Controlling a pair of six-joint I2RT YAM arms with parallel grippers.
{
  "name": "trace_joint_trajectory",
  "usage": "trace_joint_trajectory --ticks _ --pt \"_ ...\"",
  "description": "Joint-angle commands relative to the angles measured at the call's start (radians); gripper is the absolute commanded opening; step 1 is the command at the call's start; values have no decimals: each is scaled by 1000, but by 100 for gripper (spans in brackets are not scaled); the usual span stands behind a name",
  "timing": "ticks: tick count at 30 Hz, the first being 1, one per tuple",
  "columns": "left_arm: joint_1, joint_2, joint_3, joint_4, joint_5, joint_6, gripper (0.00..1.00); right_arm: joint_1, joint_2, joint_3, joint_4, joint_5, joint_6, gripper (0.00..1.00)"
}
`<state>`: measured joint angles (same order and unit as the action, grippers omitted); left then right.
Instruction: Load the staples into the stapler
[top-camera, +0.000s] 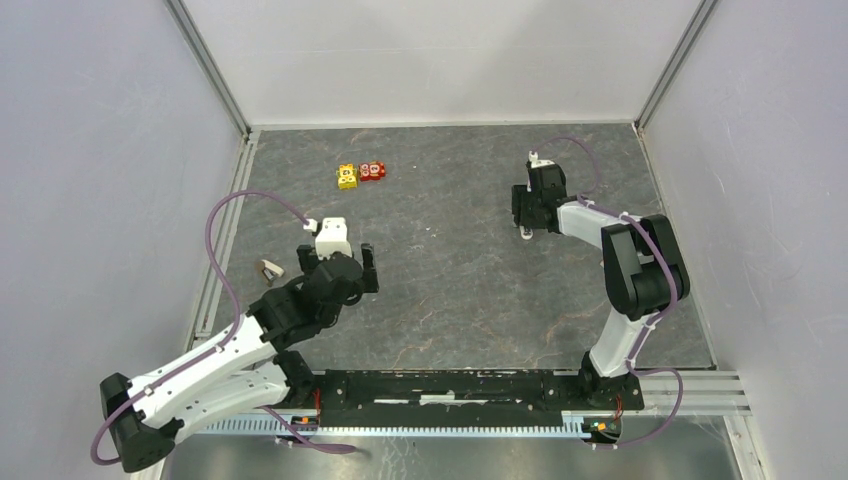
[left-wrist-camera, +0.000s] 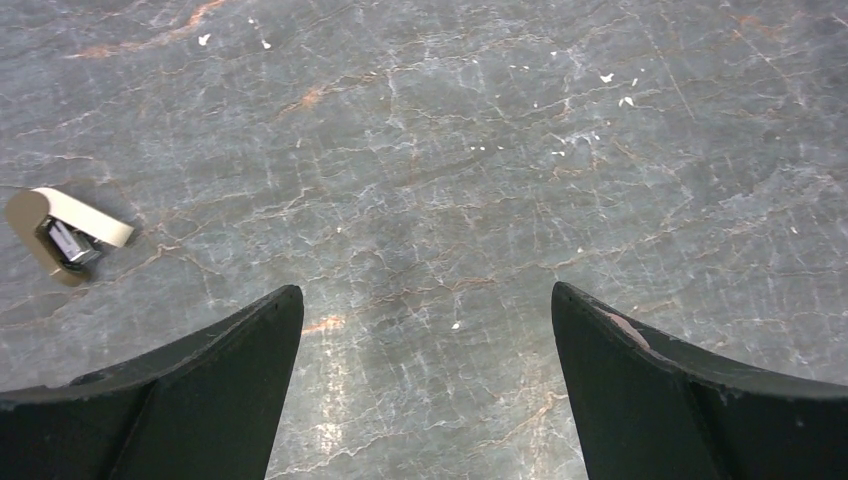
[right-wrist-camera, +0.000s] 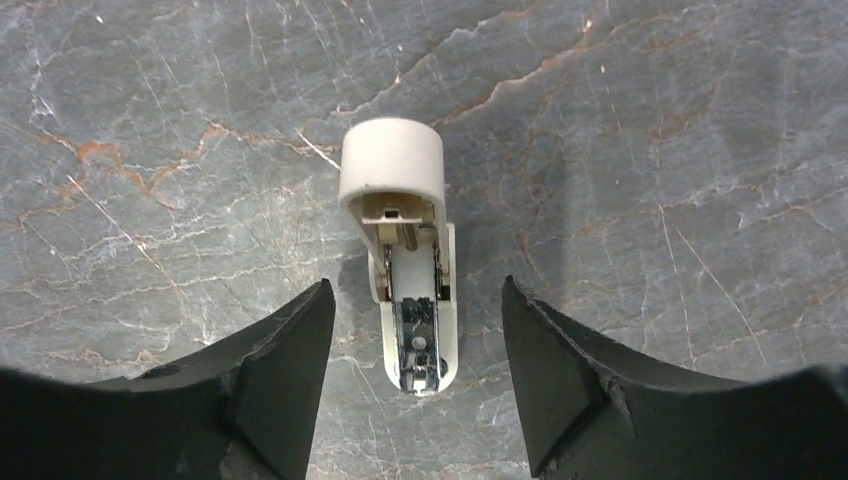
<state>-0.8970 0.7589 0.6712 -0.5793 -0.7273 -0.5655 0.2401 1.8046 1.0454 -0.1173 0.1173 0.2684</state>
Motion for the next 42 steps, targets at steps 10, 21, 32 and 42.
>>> trace_joint_trajectory --ticks 10,21,32,42 --pt "275 80 134 -124 42 -100 100 -2 -327 -166 -7 -135 33 90" --pt "698 122 148 -236 94 -286 100 29 -588 -324 85 -303 58 98" --pt "949 394 159 -60 176 -342 96 135 -709 -355 159 -363 87 98" --pt "1100 584 116 97 246 -247 93 135 -755 -396 207 -397 70 98"
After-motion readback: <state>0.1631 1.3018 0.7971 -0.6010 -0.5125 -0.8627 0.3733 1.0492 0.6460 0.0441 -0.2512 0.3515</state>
